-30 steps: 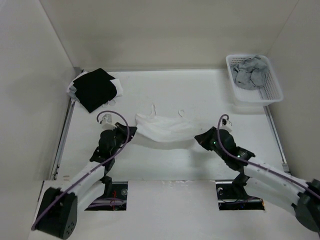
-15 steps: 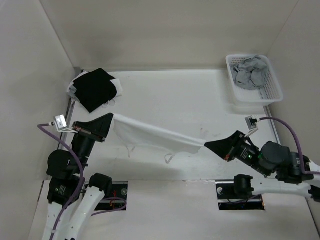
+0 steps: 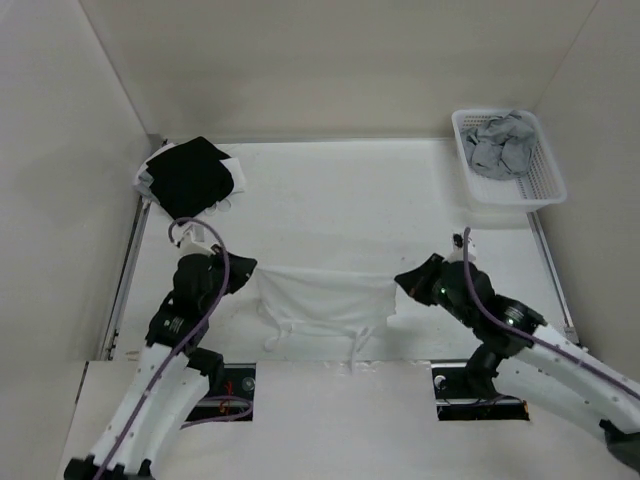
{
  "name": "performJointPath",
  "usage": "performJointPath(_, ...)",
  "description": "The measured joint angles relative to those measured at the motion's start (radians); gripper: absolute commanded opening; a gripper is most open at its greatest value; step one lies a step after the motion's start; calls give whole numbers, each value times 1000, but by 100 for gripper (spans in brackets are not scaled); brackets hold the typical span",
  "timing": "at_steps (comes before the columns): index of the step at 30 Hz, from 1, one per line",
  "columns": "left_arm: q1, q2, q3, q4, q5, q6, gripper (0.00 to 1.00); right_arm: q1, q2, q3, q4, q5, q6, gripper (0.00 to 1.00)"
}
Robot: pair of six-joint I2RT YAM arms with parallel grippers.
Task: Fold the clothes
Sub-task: Fold the tank top
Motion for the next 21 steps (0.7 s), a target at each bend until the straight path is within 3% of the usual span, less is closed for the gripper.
performJointPath(2, 18, 163, -17, 104, 0, -6, 4, -246, 117, -61, 134, -166, -46, 4)
performJointPath(5, 40, 434, -10, 298, -5, -12, 4, -491, 346, -86, 307, -335, -99, 4)
performJointPath(8, 49, 700, 48, 442, -13, -12, 4, -597, 574, -55, 442, -443, -138, 4)
performJointPath(12, 66, 949, 159, 591, -18, -15, 4, -632, 815, 72, 544, -520, -179, 4)
performJointPath(17, 67, 979, 184, 679, -23, -18, 4, -640, 882, 134, 629, -547, -204, 4)
performJointPath(21, 39, 845, 136, 714, -32, -11, 5, -620, 809, 101, 653, -537, -216, 4)
